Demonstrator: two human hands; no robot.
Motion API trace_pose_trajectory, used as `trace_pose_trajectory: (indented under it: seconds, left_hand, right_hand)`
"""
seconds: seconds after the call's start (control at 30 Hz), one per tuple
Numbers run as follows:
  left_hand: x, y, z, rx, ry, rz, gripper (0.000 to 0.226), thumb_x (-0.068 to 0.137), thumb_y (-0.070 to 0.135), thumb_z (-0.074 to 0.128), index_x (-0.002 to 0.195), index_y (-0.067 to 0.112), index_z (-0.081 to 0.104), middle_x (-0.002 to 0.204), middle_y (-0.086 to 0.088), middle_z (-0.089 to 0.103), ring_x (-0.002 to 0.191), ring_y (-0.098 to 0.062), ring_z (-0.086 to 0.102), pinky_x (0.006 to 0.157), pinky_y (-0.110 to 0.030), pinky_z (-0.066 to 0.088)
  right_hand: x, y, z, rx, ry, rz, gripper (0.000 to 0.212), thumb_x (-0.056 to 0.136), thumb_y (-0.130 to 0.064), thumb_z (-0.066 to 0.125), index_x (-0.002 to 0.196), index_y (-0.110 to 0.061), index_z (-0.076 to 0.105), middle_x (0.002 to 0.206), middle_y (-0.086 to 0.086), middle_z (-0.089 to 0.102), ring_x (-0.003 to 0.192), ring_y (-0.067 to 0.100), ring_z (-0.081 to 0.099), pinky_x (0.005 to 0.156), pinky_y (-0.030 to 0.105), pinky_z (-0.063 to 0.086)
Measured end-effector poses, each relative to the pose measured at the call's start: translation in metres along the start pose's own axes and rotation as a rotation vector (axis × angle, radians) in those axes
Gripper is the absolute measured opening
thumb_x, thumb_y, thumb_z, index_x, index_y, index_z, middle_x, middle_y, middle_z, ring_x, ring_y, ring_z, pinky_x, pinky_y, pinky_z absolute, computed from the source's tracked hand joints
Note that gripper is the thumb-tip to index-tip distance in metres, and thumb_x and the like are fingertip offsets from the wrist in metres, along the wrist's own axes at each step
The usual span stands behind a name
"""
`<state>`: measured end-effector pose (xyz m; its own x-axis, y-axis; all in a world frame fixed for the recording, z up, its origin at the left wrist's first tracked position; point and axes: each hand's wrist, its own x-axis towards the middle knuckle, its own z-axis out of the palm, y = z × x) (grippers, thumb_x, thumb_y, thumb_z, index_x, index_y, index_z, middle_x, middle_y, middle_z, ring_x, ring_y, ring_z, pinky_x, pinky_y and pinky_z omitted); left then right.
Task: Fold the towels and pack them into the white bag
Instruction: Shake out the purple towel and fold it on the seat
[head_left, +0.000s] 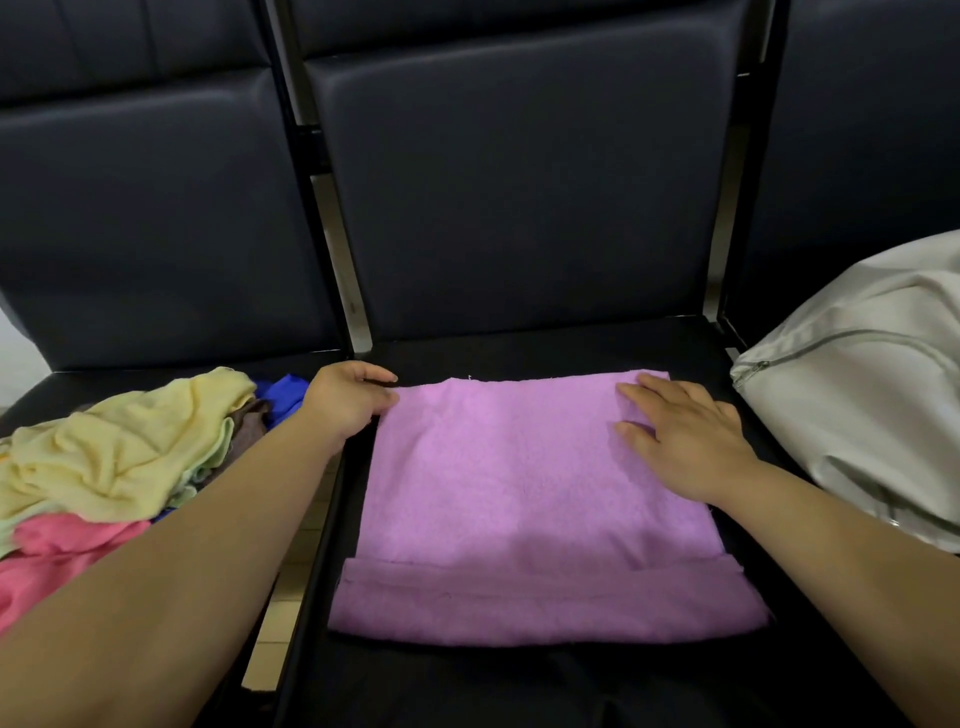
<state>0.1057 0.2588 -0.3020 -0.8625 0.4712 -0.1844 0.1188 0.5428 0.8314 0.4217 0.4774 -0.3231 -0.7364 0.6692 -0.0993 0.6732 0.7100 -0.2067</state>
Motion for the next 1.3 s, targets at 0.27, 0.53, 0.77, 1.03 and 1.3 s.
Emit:
trace_pose_trajectory:
  seconds: [0.27,0.53,0.77,1.03,1.3]
  left_hand:
    - [-0.004,-0.017,0.007,-0.076,0.198,0.143,0.024,0.093,0.002,0.065,0.092,0.025,0.074,0.094,0.003,0.073,0.086,-0.015,0.067,0.089,-0.035,0.057]
    - [-0.050,-0.007,0.003,0.433,0.115,0.380,0.030,0.087,0.021,0.076,0.113,0.028,0.063,0.114,-0.004,0.056,0.094,-0.019,0.060,0.088,-0.034,0.051]
    - [-0.131,-0.018,-0.029,0.746,-0.579,0.391,0.031,0.084,0.026,0.077,0.108,0.039,0.062,0.092,0.011,0.068,0.080,-0.003,0.063,0.078,-0.018,0.052]
    - [-0.159,-0.032,-0.042,0.800,-0.542,0.392,0.026,0.083,0.022,0.076,0.105,0.035,0.067,0.102,0.014,0.069,0.095,-0.001,0.063,0.089,-0.022,0.051]
    - [-0.172,-0.040,-0.042,0.706,-0.493,0.389,0.030,0.086,0.013,0.073,0.101,0.039,0.067,0.108,0.016,0.067,0.099,0.000,0.062,0.089,-0.018,0.048]
  right_hand:
    - [-0.002,0.001,0.001,0.007,-0.012,-0.010,0.059,0.103,-0.058,0.029,0.159,-0.041,0.018,0.168,-0.014,0.012,0.152,0.015,0.012,0.117,0.040,0.020]
    - [-0.022,0.000,-0.006,0.096,0.018,-0.116,0.060,0.095,-0.046,0.060,0.151,-0.031,0.044,0.163,-0.002,0.028,0.149,0.025,0.025,0.119,0.043,0.025]
    - [-0.074,-0.009,-0.022,0.029,-0.347,-0.311,0.034,0.085,-0.036,0.071,0.119,-0.031,0.067,0.093,-0.019,0.057,0.088,0.005,0.054,0.074,0.015,0.040]
    - [-0.108,0.002,-0.031,0.020,-0.380,-0.247,0.039,0.083,-0.043,0.075,0.120,-0.031,0.067,0.084,-0.022,0.048,0.090,0.007,0.051,0.063,0.006,0.032]
    - [-0.127,0.007,-0.030,0.055,-0.446,-0.150,0.044,0.084,-0.035,0.077,0.125,-0.028,0.063,0.106,-0.014,0.051,0.097,0.010,0.053,0.073,0.017,0.039]
